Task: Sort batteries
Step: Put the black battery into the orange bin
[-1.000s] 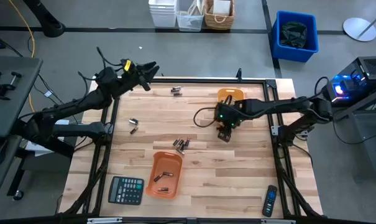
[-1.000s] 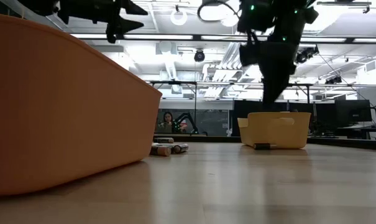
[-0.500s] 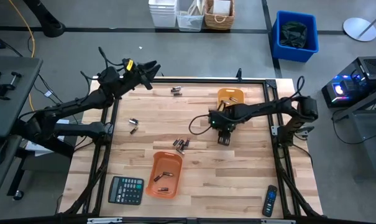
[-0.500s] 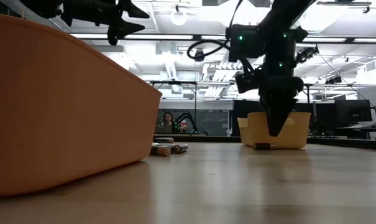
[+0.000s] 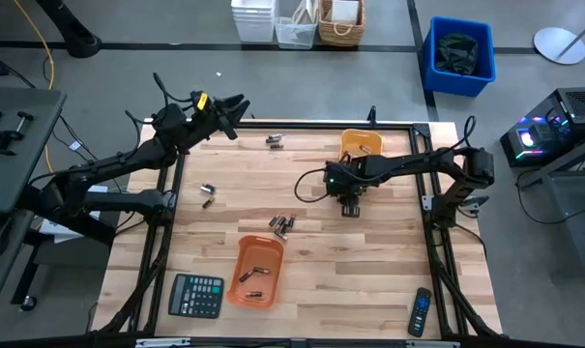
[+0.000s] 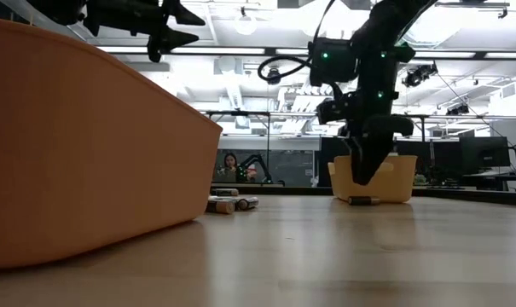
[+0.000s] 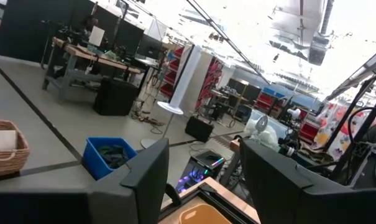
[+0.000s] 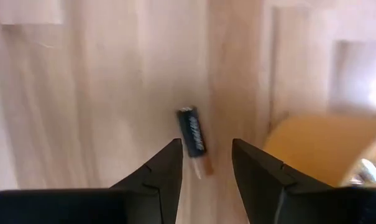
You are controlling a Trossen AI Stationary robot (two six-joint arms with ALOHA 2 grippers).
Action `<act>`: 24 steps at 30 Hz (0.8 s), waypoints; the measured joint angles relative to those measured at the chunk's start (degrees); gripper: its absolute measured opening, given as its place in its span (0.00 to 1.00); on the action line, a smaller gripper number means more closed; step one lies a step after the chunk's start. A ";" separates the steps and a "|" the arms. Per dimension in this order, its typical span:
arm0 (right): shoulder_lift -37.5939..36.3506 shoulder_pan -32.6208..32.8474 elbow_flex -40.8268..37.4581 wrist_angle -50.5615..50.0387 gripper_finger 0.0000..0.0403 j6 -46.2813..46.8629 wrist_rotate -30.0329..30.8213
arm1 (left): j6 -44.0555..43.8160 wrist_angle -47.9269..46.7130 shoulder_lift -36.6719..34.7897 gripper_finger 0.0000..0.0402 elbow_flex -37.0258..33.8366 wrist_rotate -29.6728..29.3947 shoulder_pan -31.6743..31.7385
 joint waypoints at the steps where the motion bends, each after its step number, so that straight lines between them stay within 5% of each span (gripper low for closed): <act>1: 0.10 0.03 0.01 0.28 0.33 -0.94 -0.75 | 0.00 0.00 -0.02 0.47 0.00 0.00 -0.01; 20: 7.56 4.05 0.33 2.86 0.33 -0.97 -1.06 | 0.01 -1.55 -0.04 0.47 0.00 0.26 -0.01; 24: 7.77 5.59 1.07 2.24 0.23 0.82 -1.04 | 0.38 -1.50 -0.04 0.47 0.00 0.26 -0.01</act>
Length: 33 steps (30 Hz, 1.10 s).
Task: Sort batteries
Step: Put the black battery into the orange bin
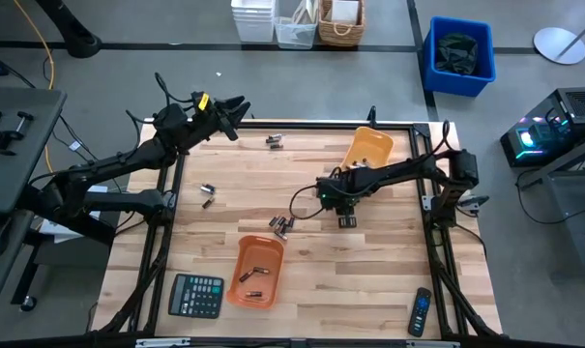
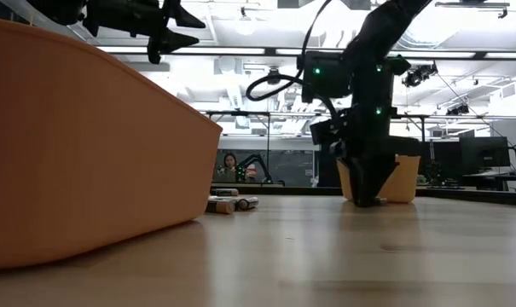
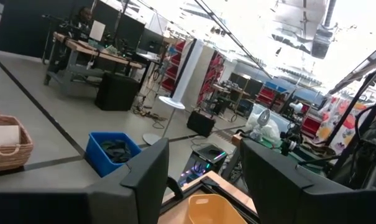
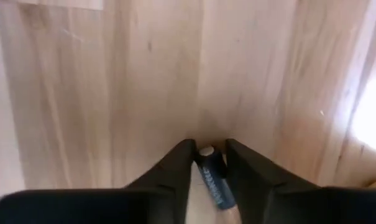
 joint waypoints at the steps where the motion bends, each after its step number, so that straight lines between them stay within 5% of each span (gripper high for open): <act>1: 0.06 0.35 0.39 -0.30 0.18 0.08 -0.21 | 0.00 0.00 0.00 0.47 0.00 0.00 0.01; 4: 0.20 1.63 2.43 -0.09 0.07 1.95 -3.62 | 0.00 0.01 0.00 0.47 0.00 0.00 0.02; 20: -0.86 4.99 21.88 -1.47 0.07 7.33 -12.14 | 2.77 0.21 0.00 0.47 0.00 -0.08 0.04; 24: -0.87 6.09 25.29 3.95 0.07 6.80 -16.72 | 4.48 0.24 0.00 0.47 0.00 -1.36 0.04; 33: 5.11 12.38 25.48 24.21 0.07 18.31 -16.78 | 4.74 0.27 0.00 0.47 0.00 2.16 0.04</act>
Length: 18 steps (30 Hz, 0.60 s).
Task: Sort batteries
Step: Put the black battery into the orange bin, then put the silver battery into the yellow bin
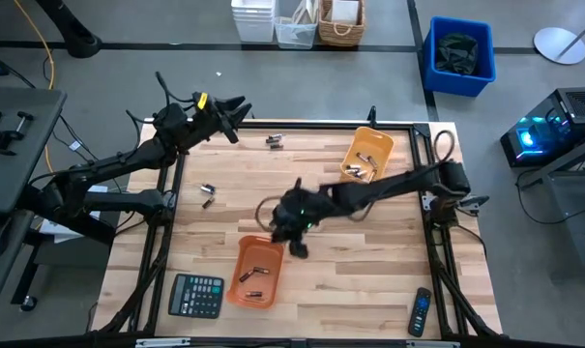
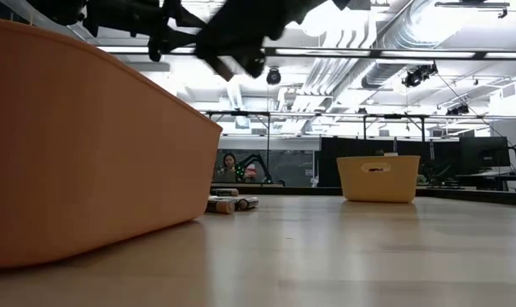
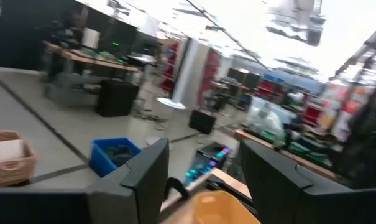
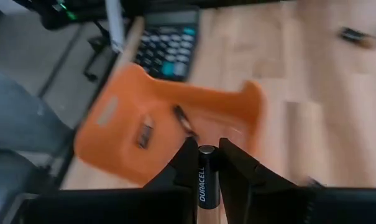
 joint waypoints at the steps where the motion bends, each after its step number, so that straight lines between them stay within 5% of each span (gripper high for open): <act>1: 1.22 0.93 0.00 2.31 0.07 1.26 0.00 | -0.20 -0.01 0.00 0.47 0.00 1.41 0.00; 9: 7.10 6.30 -0.04 11.62 0.08 8.19 7.00 | -9.34 0.02 -1.37 0.47 -0.02 10.01 -1.29; 18: 6.74 10.97 -0.04 11.13 0.49 9.51 26.25 | -13.25 -0.98 -4.44 0.47 -0.02 11.92 -9.94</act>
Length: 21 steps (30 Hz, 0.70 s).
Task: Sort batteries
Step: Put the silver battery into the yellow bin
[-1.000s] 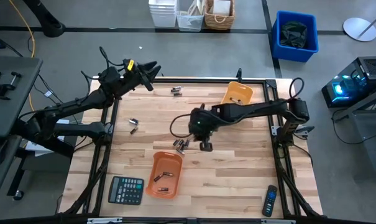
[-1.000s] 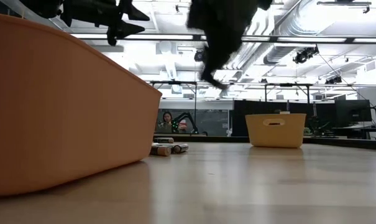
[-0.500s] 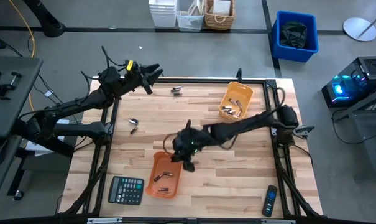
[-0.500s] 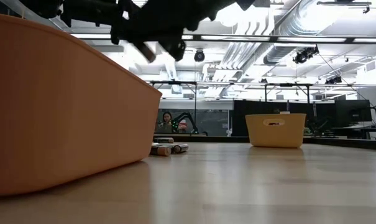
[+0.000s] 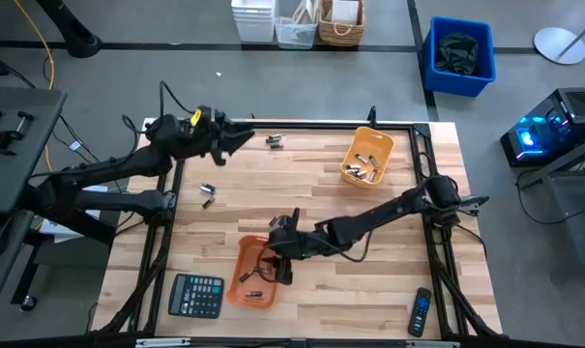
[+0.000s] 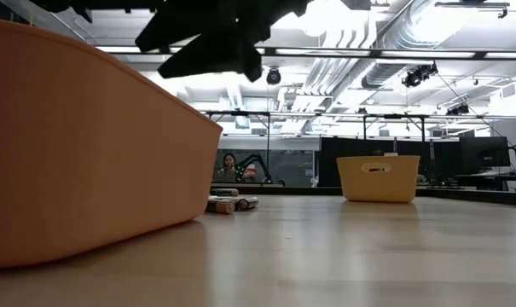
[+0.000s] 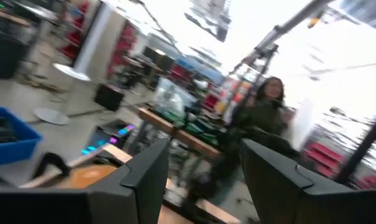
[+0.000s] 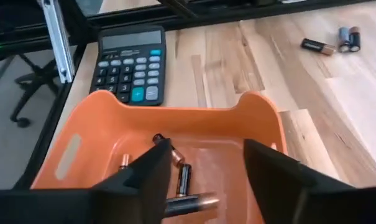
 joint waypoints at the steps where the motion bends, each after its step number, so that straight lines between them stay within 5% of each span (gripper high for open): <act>1: -0.30 0.18 0.00 -0.28 0.51 0.78 0.73 | 0.28 -1.09 -0.74 0.47 0.00 0.02 -1.44; 6: -5.29 0.30 -0.02 -4.18 0.56 5.76 2.56 | 7.54 -22.78 -4.00 0.47 4.22 -2.84 -7.07; 11: -13.12 1.13 -0.02 -13.82 0.54 4.61 12.05 | 15.05 -65.58 0.75 0.47 18.59 -21.65 -6.23; 14: -17.01 0.77 -0.02 -19.34 0.53 4.59 19.33 | 15.57 -85.93 7.79 0.47 23.92 -26.20 -1.49; 17: -19.06 -0.49 -0.02 -21.71 0.53 5.82 24.11 | 16.74 -98.21 14.65 0.47 22.98 -24.15 3.16; 21: -19.86 -2.10 -0.02 -22.06 0.53 8.25 24.12 | 22.47 -98.91 22.05 0.47 17.83 -23.06 6.53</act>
